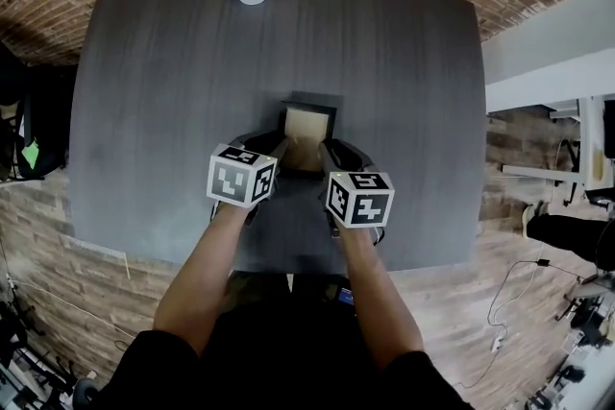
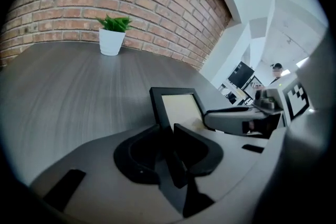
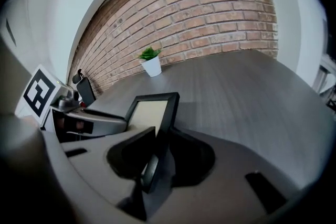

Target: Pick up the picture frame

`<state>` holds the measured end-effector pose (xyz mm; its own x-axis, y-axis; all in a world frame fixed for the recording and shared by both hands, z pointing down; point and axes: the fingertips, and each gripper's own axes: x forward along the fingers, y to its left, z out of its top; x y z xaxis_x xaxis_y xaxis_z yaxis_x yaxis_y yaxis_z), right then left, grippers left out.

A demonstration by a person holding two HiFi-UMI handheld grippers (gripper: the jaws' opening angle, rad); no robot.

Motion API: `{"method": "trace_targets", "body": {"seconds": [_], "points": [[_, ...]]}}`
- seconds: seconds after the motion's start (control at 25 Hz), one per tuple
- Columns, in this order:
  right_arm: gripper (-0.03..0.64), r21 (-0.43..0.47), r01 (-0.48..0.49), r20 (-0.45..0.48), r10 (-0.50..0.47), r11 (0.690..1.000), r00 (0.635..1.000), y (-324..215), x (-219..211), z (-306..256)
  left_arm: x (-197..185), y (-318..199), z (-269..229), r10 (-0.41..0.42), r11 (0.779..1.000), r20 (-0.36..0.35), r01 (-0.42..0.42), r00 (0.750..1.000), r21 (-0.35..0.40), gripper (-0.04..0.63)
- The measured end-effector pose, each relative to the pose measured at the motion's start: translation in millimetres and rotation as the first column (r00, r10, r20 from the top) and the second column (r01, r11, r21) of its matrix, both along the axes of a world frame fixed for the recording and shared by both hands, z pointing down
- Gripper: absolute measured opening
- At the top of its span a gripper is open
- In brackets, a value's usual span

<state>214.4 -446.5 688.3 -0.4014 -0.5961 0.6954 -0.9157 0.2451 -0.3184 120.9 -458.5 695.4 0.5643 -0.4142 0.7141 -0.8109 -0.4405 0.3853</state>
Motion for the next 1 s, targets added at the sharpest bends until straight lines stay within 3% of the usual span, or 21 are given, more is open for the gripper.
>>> {"method": "trace_targets", "body": {"seconds": [0.28,0.48,0.68,1.0], "points": [[0.090,0.133,0.000,-0.016,0.002,0.991,1.000,-5,-7,-64,-7,-3,-70,0.012,0.989,-0.049,-0.005,0.999,0.148,0.080],[0.087,0.274,-0.031,-0.030,0.041,0.961,0.999,-6,-10,-130,-11,-2,-137,0.041,0.957,-0.086,-0.015,0.995,0.288,0.077],[0.083,0.408,-0.041,-0.037,0.061,0.912,0.997,0,-10,-196,-14,6,-203,0.068,0.904,-0.112,-0.013,0.991,0.428,0.071],[0.079,0.578,-0.040,-0.038,0.076,0.815,0.996,25,-5,-284,-8,28,-286,0.082,0.784,-0.102,-0.001,0.991,0.621,0.071]]}}
